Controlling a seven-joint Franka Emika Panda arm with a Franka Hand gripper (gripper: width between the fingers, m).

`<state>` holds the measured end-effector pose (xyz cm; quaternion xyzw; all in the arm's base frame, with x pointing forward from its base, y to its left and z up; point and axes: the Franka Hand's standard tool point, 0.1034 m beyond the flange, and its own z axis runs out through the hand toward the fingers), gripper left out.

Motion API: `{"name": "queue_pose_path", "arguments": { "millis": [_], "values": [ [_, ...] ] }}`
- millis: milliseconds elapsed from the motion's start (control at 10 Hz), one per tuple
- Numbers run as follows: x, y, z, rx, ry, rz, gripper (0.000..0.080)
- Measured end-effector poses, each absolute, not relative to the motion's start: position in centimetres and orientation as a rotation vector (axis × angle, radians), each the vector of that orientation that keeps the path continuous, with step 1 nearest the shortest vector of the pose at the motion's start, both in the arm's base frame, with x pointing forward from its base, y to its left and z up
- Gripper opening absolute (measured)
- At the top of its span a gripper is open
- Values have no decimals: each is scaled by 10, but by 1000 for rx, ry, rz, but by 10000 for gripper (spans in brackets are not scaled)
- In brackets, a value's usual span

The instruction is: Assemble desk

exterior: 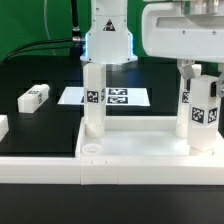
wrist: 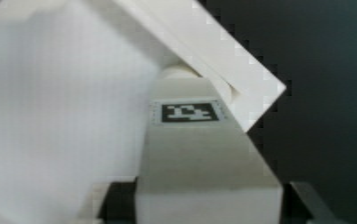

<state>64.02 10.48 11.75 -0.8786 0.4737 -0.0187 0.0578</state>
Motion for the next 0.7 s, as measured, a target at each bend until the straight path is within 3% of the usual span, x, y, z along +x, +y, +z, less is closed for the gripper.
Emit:
{"name": "queue_pose_path", "arguments": {
  "millis": [400, 600, 700],
  "values": [
    [640, 103, 117, -2454, 1758, -13, 290],
    [640, 103, 117, -2505, 1688, -17, 532],
    [637, 105, 118, -2574, 1626, -2, 612]
  ]
}}
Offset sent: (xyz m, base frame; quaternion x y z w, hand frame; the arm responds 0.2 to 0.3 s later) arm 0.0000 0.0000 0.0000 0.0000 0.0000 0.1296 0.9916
